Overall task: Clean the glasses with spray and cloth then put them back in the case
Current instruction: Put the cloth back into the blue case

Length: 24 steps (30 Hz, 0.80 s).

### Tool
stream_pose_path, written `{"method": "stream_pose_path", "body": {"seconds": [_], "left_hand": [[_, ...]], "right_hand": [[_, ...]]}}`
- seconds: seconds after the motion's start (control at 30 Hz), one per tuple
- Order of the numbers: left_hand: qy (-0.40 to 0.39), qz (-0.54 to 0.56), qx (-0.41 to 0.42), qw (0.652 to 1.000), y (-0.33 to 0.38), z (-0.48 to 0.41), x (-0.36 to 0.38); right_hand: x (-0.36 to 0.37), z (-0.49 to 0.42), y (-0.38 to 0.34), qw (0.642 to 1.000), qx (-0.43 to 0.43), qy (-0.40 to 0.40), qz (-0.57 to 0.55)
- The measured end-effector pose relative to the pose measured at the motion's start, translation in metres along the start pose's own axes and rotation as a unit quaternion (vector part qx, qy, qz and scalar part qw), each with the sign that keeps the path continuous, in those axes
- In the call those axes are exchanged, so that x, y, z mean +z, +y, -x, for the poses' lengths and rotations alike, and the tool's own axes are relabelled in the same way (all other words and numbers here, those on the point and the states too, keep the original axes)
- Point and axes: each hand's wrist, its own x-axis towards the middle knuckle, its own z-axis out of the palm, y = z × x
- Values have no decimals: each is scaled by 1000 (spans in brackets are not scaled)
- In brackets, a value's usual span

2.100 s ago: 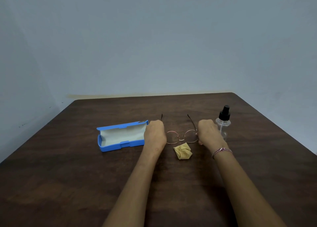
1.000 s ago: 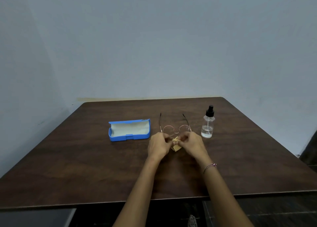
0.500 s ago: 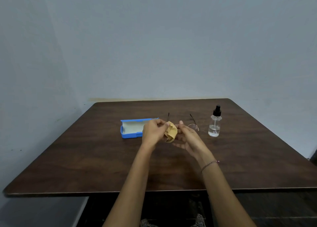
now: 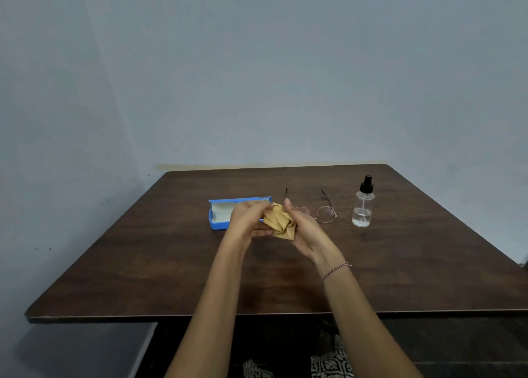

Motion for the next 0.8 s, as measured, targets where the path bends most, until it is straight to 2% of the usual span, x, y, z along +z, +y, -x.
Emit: {"method": "stream_pose_path", "body": {"seconds": [0.13, 0.2, 0.33, 0.43, 0.53, 0.63, 0.8], "left_hand": [[25, 51, -11, 998, 1, -4, -10], [48, 68, -6, 997, 2, -10, -19], [62, 54, 10, 997, 5, -18, -38], [80, 43, 14, 996, 7, -22, -52], [114, 53, 4, 992, 4, -30, -68], [128, 53, -9, 990, -4, -42, -81], [172, 18, -14, 985, -20, -69, -88]], "right_hand": [[1, -9, -2, 1000, 30, 3, 6], [2, -17, -1, 997, 64, 32, 11], [5, -31, 8, 993, 109, 24, 26], [9, -43, 14, 993, 90, 60, 49], [9, -61, 17, 981, 46, 115, 150], [7, -75, 20, 954, -9, 144, 262], [18, -88, 19, 898, -116, 211, 367]]}}
